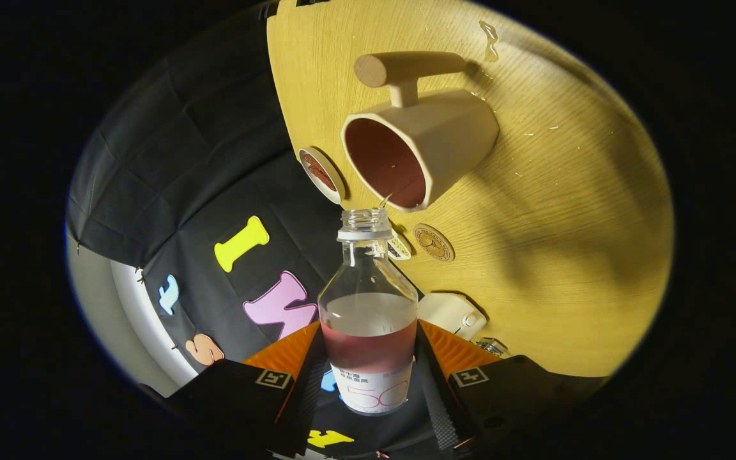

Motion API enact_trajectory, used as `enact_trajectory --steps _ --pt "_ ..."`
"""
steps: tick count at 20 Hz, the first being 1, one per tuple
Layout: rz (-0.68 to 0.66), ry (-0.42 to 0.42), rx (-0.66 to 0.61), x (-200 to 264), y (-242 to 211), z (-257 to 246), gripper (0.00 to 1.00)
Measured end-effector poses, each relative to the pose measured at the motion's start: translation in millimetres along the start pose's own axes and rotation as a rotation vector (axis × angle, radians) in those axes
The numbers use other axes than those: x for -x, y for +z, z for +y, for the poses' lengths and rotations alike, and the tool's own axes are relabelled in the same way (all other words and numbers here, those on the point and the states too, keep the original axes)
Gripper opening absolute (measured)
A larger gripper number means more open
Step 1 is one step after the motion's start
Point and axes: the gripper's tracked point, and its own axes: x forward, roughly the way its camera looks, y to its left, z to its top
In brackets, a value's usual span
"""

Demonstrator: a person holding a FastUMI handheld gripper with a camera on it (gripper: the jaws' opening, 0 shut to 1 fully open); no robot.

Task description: Take the bottle from table, then pour the juice into the cup, finally place the bottle on the coaster

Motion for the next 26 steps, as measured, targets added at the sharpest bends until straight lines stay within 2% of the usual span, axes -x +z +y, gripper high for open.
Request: enact_trajectory --steps 16,26 --pt "-0.046 0.034 -0.045 -27 14 16 0.75" --pt "-0.065 0.064 -0.066 -23 22 29 0.75"
